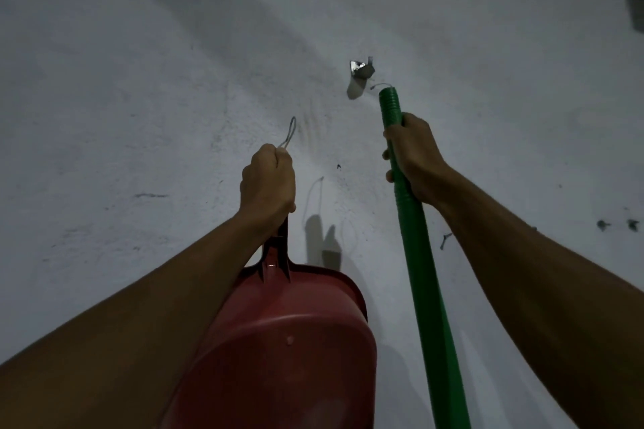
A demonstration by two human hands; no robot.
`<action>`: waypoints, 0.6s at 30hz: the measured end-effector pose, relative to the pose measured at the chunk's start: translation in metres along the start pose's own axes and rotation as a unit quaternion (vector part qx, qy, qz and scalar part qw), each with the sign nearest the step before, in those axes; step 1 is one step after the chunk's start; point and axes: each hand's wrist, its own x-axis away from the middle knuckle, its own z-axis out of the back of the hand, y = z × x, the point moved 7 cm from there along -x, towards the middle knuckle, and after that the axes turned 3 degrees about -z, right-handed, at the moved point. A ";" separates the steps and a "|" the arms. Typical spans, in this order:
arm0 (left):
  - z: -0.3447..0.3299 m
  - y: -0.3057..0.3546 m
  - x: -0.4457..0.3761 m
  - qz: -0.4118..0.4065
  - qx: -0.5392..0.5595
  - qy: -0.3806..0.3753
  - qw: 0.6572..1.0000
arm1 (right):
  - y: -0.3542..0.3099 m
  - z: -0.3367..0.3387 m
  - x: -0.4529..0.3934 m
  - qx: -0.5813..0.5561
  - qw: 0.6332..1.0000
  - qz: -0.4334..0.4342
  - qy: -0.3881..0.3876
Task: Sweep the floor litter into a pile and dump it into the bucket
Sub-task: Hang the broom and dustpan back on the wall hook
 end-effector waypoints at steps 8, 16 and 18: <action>-0.038 0.014 -0.027 -0.034 -0.026 0.013 0.999 | -0.002 0.007 -0.083 -0.067 0.998 0.016 -0.010; -0.057 0.018 -0.051 -0.055 -0.054 0.052 0.996 | 0.004 0.008 -0.156 -0.091 0.995 0.041 0.013; -0.060 0.019 -0.054 -0.060 -0.067 0.060 0.994 | 0.005 0.005 -0.165 -0.087 0.995 0.046 0.011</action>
